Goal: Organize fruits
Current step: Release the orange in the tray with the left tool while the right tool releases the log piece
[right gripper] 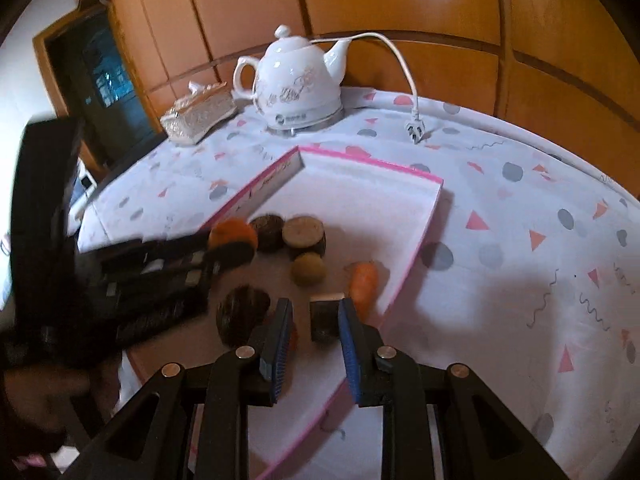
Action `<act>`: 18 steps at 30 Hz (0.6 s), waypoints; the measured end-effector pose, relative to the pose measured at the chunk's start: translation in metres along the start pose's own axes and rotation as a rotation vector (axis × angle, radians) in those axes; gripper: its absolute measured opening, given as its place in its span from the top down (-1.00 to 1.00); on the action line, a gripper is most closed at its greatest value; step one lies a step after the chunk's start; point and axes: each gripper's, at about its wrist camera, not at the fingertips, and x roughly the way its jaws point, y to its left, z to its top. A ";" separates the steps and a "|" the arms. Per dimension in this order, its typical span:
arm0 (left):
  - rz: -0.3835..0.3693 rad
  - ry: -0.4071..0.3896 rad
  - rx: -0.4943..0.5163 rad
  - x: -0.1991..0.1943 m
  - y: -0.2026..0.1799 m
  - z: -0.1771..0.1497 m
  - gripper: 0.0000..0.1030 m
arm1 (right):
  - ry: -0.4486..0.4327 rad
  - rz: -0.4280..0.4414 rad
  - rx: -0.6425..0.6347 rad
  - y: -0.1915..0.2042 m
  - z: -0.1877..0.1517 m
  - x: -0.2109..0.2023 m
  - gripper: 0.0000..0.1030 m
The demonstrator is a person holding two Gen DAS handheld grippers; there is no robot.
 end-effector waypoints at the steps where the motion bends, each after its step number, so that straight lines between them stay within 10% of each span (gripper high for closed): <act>1: -0.006 0.004 -0.001 0.001 0.001 0.001 0.22 | 0.004 -0.003 -0.006 0.001 -0.003 0.000 0.54; 18: 0.063 -0.035 -0.041 -0.015 0.005 -0.008 -0.16 | 0.023 -0.085 -0.100 0.014 0.020 0.032 0.80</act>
